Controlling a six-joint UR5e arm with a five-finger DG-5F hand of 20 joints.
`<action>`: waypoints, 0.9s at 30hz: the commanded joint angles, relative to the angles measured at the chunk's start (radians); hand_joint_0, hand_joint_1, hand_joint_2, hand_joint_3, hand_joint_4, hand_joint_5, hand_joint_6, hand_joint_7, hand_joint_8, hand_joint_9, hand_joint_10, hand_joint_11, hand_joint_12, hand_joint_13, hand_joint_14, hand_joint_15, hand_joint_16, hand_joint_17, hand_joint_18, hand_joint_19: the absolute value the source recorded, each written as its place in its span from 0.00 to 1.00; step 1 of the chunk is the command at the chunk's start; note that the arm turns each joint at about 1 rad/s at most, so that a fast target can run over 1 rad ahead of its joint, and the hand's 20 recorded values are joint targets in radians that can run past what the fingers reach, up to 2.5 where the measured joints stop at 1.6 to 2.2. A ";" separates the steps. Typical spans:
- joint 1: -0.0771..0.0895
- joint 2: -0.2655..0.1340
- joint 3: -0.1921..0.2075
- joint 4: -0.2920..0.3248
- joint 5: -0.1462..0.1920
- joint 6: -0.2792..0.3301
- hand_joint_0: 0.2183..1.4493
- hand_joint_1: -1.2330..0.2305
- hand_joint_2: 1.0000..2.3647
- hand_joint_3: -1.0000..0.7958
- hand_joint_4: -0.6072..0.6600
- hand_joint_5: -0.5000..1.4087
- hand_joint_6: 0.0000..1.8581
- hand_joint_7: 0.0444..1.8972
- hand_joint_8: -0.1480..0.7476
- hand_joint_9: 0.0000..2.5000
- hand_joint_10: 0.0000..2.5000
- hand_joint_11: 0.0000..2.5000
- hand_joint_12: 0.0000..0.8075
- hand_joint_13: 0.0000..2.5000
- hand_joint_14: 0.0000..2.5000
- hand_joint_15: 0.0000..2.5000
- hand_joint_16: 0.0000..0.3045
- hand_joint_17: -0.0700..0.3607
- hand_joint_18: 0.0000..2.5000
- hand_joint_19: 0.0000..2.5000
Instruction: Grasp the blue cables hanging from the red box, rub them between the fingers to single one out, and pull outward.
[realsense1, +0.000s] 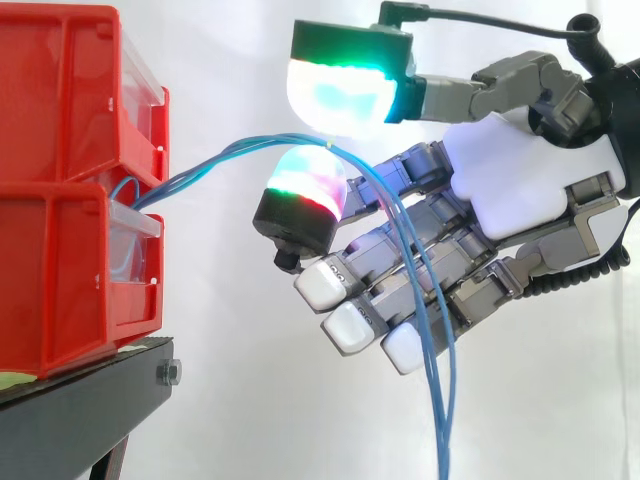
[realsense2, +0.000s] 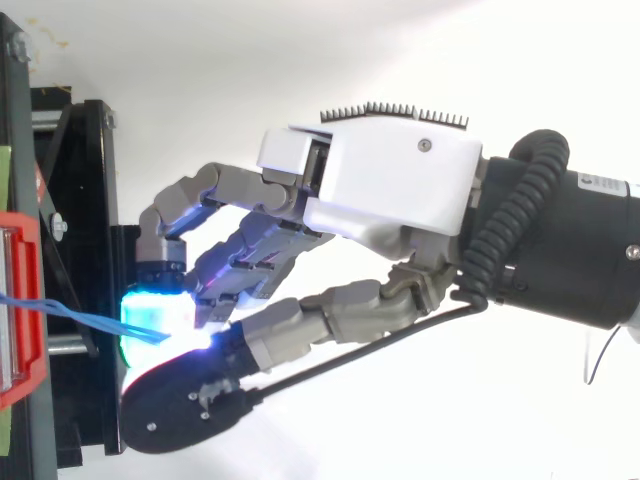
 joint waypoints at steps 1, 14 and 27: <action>0.000 0.001 0.002 0.000 0.000 0.000 0.25 0.39 0.00 0.28 0.56 0.17 0.47 0.56 0.48 0.33 0.01 0.18 0.50 0.31 0.01 0.21 0.16 0.41 0.28 0.22; 0.002 -0.001 0.002 0.000 0.000 0.000 0.38 0.24 0.01 0.37 0.48 0.17 0.48 0.57 0.46 0.30 0.01 0.18 0.47 0.29 0.01 0.21 0.15 0.40 0.27 0.20; 0.002 0.001 0.003 0.002 0.000 0.000 0.26 0.27 0.00 0.28 0.57 0.17 0.48 0.55 0.47 0.30 0.00 0.17 0.48 0.28 0.01 0.21 0.16 0.41 0.26 0.21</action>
